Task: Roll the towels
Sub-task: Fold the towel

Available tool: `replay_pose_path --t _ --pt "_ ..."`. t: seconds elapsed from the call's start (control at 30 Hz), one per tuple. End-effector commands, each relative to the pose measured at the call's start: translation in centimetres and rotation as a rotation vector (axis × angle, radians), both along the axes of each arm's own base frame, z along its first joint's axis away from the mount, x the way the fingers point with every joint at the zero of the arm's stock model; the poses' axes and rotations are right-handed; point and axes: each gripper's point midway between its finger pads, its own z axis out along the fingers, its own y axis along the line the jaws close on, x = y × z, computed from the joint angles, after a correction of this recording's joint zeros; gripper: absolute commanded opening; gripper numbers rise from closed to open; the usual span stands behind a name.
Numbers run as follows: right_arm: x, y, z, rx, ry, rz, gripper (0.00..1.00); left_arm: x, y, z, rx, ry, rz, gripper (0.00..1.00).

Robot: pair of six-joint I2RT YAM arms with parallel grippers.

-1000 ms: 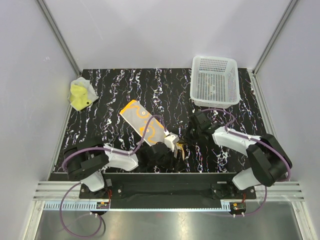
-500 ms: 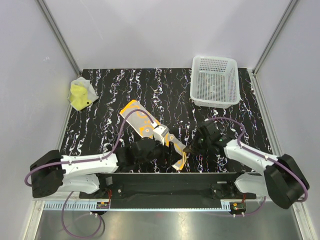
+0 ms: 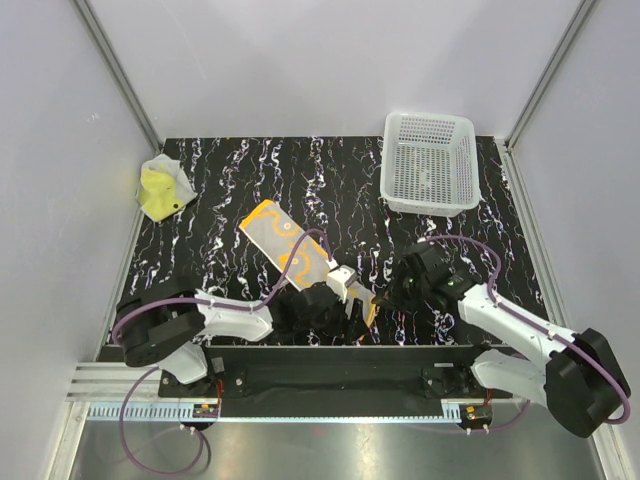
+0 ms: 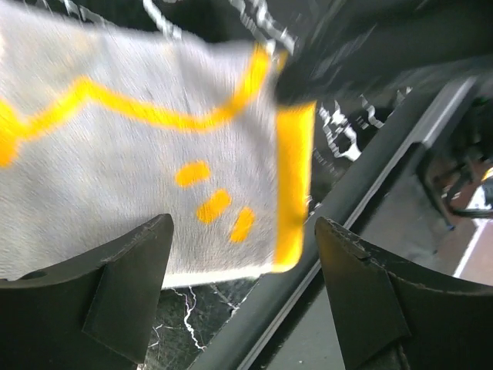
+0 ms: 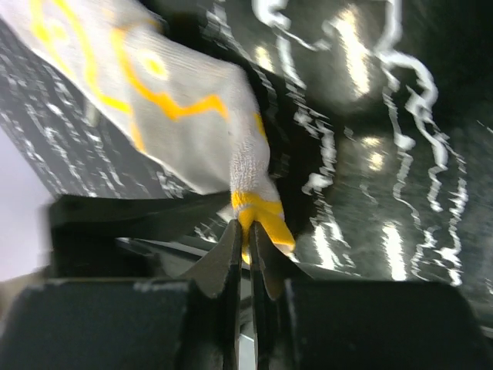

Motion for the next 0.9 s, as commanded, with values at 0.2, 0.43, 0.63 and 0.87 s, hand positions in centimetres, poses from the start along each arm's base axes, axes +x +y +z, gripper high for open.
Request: replay_pose_path --t 0.2,0.43,0.63,0.87 --pt "4.1 2.4 2.0 0.029 -0.056 0.003 0.0 -0.5 -2.8 3.4 -0.164 -0.001 -0.056 0.79" --pt "5.9 4.3 1.5 0.058 -0.04 0.016 0.0 -0.4 -2.8 4.5 -0.171 -0.021 -0.062 0.8" --pt "8.0 5.3 1.7 0.07 -0.039 0.021 0.0 0.0 -2.8 3.0 -0.116 -0.014 -0.045 0.8" --pt "9.4 6.1 2.3 0.097 -0.039 0.039 0.0 0.8 -2.8 0.6 -0.02 -0.005 -0.018 0.8"
